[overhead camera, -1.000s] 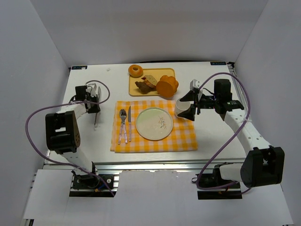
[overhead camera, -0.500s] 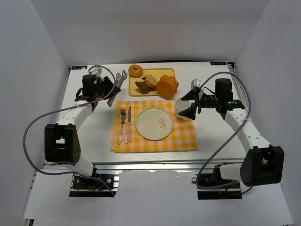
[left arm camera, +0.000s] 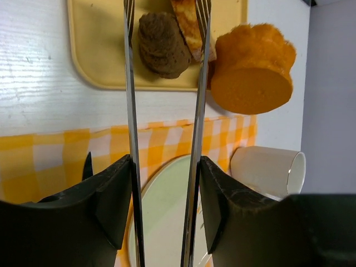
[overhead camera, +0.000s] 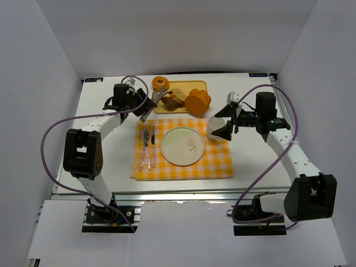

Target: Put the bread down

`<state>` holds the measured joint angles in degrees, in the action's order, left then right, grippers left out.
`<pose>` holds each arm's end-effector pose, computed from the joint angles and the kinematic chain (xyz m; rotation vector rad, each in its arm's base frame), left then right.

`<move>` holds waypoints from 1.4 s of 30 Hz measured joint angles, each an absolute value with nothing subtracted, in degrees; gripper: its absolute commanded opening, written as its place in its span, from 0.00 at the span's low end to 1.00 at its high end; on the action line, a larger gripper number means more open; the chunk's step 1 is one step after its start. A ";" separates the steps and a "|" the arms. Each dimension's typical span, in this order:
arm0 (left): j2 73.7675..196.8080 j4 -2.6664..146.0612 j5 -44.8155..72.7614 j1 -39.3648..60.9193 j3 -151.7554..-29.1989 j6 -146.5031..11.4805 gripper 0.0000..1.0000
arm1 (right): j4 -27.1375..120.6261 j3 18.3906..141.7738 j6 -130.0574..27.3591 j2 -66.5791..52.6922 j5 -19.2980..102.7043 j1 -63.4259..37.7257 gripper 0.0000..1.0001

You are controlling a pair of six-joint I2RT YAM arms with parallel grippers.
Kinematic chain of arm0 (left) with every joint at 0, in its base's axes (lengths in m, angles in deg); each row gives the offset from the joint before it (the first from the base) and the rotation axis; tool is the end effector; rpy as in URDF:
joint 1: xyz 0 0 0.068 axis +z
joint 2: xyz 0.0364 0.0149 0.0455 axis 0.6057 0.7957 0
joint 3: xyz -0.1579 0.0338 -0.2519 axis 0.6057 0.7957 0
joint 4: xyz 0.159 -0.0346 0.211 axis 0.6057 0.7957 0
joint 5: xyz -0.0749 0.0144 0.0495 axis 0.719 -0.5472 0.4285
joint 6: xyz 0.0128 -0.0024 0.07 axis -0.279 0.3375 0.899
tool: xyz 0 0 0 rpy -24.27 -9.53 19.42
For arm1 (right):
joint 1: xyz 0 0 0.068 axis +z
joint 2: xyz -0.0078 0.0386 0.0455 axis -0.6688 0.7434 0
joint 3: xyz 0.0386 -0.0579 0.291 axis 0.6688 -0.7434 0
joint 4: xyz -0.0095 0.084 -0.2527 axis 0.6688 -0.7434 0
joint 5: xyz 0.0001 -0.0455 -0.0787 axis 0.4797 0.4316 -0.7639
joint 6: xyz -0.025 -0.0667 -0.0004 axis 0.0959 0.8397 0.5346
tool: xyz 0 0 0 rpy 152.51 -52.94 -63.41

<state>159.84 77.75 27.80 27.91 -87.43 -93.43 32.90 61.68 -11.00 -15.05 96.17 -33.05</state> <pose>0.4121 -0.0903 0.2503 -0.3245 2.2414 -0.8721 0.2683 0.0945 0.3308 -1.2235 1.4408 0.8318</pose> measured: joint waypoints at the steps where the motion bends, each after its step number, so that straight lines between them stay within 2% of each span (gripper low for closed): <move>1: 160.48 78.77 27.80 27.60 -87.67 -93.27 0.59 | 32.95 61.68 -11.13 -15.21 96.17 -33.09 0.89; 21: 165.07 84.63 30.33 26.34 -90.84 -91.83 0.58 | 34.24 61.68 -11.59 -15.34 96.87 -33.40 0.89; 31: 165.20 83.95 30.77 26.05 -90.86 -93.36 0.21 | 34.26 61.68 -11.65 -15.34 97.24 -33.62 0.89; 42: 157.66 88.92 29.50 26.05 -90.86 -91.92 0.15 | 34.28 61.68 -11.83 -16.10 97.33 -33.77 0.89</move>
<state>157.66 88.92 29.50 26.05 -90.86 -91.92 34.28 61.68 -11.83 -16.10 97.33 -33.77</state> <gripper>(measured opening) 0.398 0.895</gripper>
